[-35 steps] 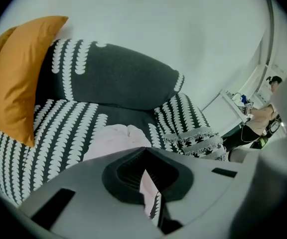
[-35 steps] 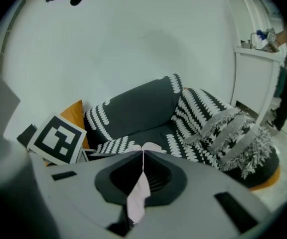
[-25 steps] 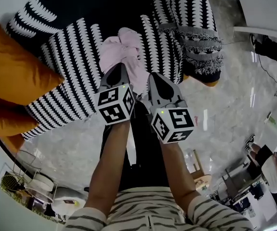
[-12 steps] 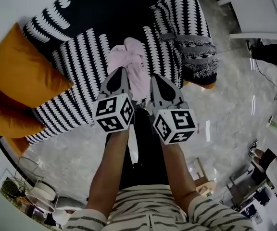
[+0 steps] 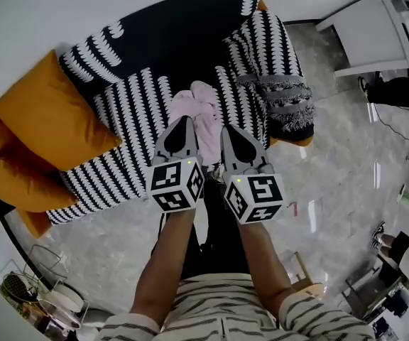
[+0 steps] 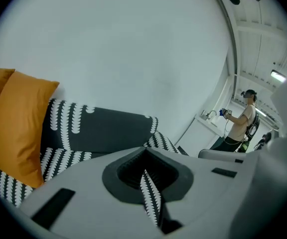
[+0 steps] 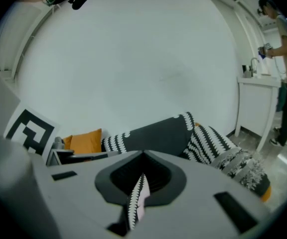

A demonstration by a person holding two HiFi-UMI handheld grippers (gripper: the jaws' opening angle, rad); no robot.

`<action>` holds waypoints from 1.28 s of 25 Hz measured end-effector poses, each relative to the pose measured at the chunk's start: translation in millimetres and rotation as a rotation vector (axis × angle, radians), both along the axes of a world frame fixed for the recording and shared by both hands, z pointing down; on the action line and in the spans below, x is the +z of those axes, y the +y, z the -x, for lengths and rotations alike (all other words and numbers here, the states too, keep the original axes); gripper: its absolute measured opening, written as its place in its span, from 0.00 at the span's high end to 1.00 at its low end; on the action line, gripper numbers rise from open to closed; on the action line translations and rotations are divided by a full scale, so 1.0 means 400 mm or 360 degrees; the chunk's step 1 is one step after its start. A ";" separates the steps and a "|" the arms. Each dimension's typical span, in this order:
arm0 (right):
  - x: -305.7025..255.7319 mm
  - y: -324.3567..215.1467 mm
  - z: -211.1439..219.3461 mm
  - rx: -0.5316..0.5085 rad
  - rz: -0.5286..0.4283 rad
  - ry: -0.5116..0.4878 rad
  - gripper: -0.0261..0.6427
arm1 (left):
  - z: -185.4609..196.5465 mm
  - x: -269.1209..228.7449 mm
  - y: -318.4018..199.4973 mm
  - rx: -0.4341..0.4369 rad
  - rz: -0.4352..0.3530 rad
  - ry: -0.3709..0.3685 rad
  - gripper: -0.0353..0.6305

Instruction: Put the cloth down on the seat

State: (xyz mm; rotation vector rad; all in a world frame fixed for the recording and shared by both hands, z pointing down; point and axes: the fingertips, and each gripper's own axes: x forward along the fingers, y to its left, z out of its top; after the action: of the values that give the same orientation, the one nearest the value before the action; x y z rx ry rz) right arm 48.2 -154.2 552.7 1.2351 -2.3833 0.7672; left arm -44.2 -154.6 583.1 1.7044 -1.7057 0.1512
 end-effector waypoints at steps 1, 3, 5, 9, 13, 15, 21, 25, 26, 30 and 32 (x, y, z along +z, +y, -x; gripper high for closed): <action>-0.017 -0.001 0.000 -0.0004 -0.0013 -0.0003 0.94 | 0.000 -0.017 0.002 0.0001 -0.0012 -0.0016 0.94; -0.051 -0.002 -0.006 -0.0007 -0.0033 -0.0008 0.94 | -0.005 -0.052 0.007 0.0013 -0.0029 -0.0053 0.94; -0.091 0.002 -0.016 -0.0012 -0.0048 -0.0011 0.94 | -0.014 -0.090 0.019 0.0030 -0.0038 -0.0082 0.94; -0.180 0.009 -0.017 -0.0020 -0.0088 -0.0044 0.94 | -0.027 -0.179 0.033 0.0065 -0.0076 -0.0147 0.94; -0.268 0.007 0.004 -0.0057 -0.0156 -0.0070 0.94 | -0.026 -0.268 0.026 0.0096 -0.0143 -0.0206 0.94; -0.310 0.009 0.012 -0.0081 -0.0190 -0.0076 0.94 | -0.022 -0.311 0.030 0.0107 -0.0165 -0.0228 0.94; -0.426 0.019 0.035 -0.0124 -0.0274 -0.0096 0.94 | -0.015 -0.434 0.054 0.0181 -0.0261 -0.0296 0.94; -0.499 0.047 0.060 -0.0184 -0.0322 -0.0112 0.94 | -0.005 -0.524 0.087 0.0209 -0.0322 -0.0346 0.94; -0.517 0.052 0.063 -0.0192 -0.0335 -0.0116 0.94 | -0.002 -0.551 0.093 0.0216 -0.0344 -0.0362 0.94; -0.584 0.073 0.068 -0.0223 -0.0388 -0.0126 0.94 | 0.005 -0.654 0.118 0.0221 -0.0442 -0.0412 0.94; -0.617 0.079 0.074 -0.0234 -0.0422 -0.0127 0.94 | 0.010 -0.691 0.126 0.0216 -0.0481 -0.0421 0.94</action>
State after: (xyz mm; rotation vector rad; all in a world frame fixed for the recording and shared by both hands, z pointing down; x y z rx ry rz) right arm 18.5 -122.7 305.9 1.1254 -2.6735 0.4754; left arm -48.2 -104.3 306.6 2.1025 -1.8774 0.1964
